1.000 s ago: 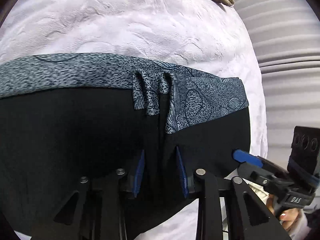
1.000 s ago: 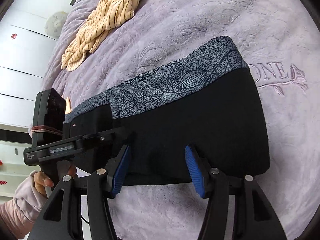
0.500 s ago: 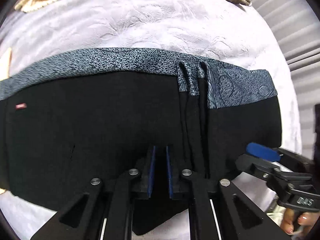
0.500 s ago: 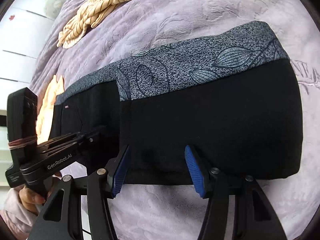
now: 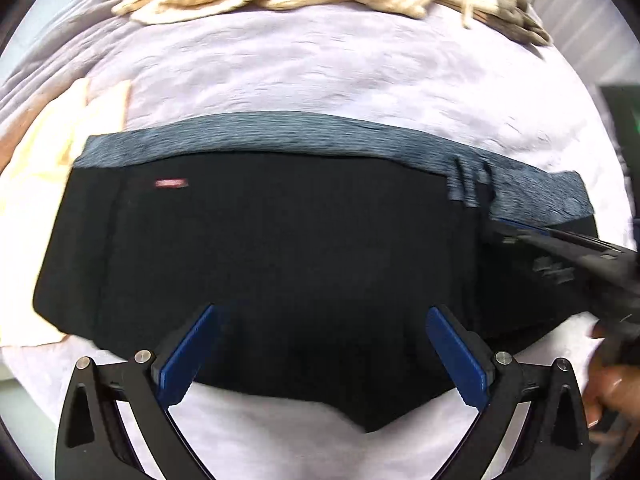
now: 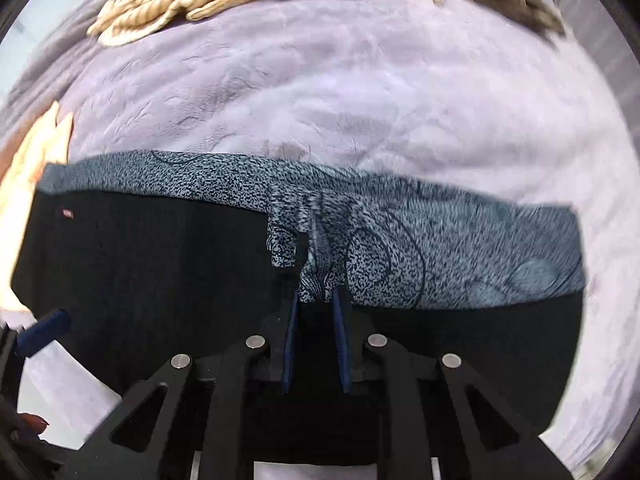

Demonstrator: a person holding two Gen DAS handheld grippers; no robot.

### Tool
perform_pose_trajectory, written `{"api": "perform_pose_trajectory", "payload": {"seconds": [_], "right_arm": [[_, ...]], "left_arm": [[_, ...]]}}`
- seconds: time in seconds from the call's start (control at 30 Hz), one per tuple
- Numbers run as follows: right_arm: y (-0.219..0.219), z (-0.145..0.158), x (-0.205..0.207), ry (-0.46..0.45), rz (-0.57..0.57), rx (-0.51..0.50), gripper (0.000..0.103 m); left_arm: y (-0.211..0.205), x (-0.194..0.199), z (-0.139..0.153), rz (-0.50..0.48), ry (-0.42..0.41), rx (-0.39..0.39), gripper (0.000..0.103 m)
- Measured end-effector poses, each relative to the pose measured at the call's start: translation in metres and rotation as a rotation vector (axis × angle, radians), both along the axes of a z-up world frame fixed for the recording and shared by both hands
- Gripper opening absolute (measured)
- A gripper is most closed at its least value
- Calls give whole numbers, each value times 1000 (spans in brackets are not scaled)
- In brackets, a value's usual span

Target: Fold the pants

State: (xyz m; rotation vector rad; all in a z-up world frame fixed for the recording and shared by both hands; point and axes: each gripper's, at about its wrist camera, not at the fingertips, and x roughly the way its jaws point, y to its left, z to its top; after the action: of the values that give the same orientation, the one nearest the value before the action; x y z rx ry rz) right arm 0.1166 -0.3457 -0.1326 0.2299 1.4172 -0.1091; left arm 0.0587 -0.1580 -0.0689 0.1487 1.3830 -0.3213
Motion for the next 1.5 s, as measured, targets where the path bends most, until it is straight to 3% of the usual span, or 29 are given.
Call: {"api": "perform_pose_trajectory", "payload": {"seconds": [0.07, 0.33, 0.47, 0.63, 0.7, 0.73, 0.8, 1.0, 1.1, 1.37, 1.5], "right_arm": [[-8, 4, -2, -6, -22, 69, 7], [8, -4, 2, 19, 32, 82, 11], [-8, 18, -18, -9, 18, 241, 14], [-24, 41, -49, -50, -29, 142, 21], [-28, 31, -54, -19, -51, 135, 35], [-26, 22, -56, 15, -64, 143, 36], [-25, 5, -64, 49, -91, 153, 36], [-9, 11, -63, 50, -30, 107, 40], [-12, 12, -63, 62, -58, 123, 40], [6, 40, -89, 47, -5, 138, 41], [12, 46, -103, 64, -2, 143, 44]], "left_arm": [[15, 3, -1, 21, -6, 7, 103], [45, 9, -39, 69, 64, 92, 103], [43, 0, -43, 41, 45, 115, 103], [43, -8, -45, 42, 52, 108, 103], [44, -4, -55, 38, 51, 114, 103], [43, -4, -56, 37, 51, 118, 103], [46, -2, -57, 34, 51, 123, 103], [35, 3, -71, 36, 59, 131, 103], [31, 1, -75, 38, 57, 132, 103], [32, 0, -86, 21, 81, 140, 103], [40, -2, -77, 20, 91, 89, 103]]}}
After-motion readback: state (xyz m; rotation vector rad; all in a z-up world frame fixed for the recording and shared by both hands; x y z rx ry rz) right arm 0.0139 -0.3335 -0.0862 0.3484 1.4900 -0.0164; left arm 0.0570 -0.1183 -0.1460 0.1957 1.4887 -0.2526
